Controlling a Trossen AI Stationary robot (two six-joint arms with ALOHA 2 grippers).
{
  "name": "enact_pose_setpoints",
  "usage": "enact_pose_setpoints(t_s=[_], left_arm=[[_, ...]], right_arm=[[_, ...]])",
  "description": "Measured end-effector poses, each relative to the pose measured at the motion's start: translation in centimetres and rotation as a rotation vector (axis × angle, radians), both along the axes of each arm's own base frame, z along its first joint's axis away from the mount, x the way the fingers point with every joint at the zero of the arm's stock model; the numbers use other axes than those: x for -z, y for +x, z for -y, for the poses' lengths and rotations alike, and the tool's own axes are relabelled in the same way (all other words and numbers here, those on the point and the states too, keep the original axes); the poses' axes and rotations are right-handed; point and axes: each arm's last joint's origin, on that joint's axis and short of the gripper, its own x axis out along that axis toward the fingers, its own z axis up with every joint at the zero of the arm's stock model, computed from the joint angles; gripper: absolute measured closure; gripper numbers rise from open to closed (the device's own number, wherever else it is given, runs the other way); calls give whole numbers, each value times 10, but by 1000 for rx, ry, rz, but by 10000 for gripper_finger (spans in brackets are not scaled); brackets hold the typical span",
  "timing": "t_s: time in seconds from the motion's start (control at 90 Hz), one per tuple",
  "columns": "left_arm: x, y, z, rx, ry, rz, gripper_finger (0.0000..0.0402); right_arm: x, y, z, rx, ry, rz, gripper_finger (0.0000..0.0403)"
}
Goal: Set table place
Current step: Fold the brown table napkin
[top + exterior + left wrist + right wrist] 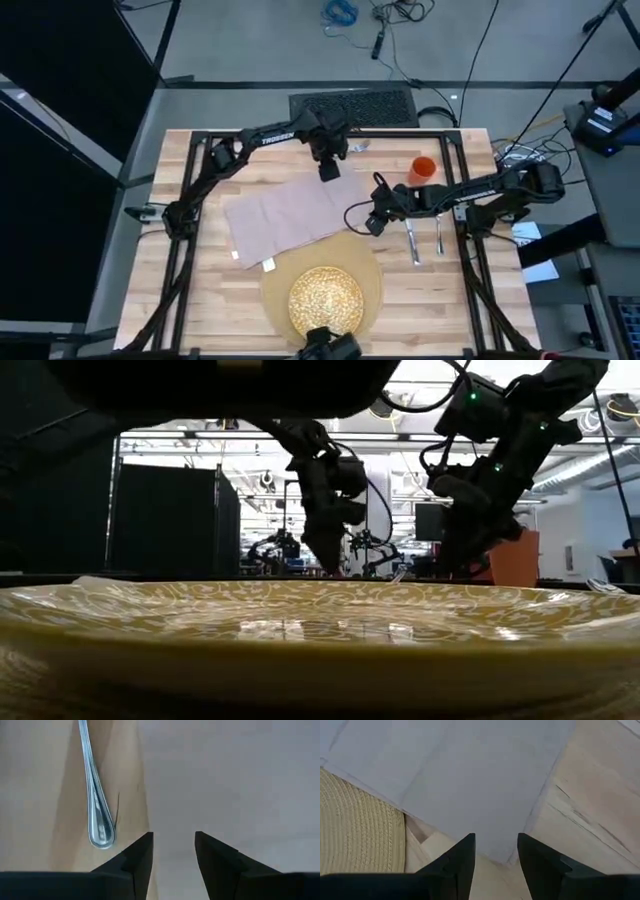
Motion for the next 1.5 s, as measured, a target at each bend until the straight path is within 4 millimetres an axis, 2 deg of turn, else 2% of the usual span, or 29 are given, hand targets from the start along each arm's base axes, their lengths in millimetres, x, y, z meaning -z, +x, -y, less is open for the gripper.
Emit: enact_pose_setpoints(t_s=[0.089, 0.267, 0.533, 0.611, 0.767, 0.833, 0.889, 1.044, 1.1, 1.367, 1.5], left_arm=[[-6, -1, 1, -6, -7, -9, 270], [-4, -5, 4, 1, -19, -62, 270], [-6, 2, 11, -30, -15, -38, 270], [-17, 7, 10, -74, -11, 8, 270], [-56, 19, 6, -88, 83, 163, 270], [-62, 20, 3, -73, 127, 191, 270], [-60, 18, 0, -76, 108, 187, 270], [-28, 21, -10, -91, 30, 139, 270], [-23, 24, -9, -85, 29, 133, 270], [-25, 33, -12, -42, 139, 187, 270], [-24, 33, -12, -5, 238, 135, 270]], right_arm=[[0, 0, 0, 5, 5, 1, 271], [0, 0, 0, -2, 4, 3, 271], [0, 0, 0, -7, 5, 4, 271], [0, 0, 0, -11, 5, 3, 271], [0, 0, -1, -29, 8, -5, 271], [0, 0, -1, -37, 5, -10, 271], [1, -1, -1, -47, 0, -17, 271], [0, -1, 0, -81, -22, -28, 271], [1, -1, 1, -83, -25, -30, 271], [0, -1, 1, -94, -34, -33, 271], [0, 0, 1, -94, -35, -30, 271]])
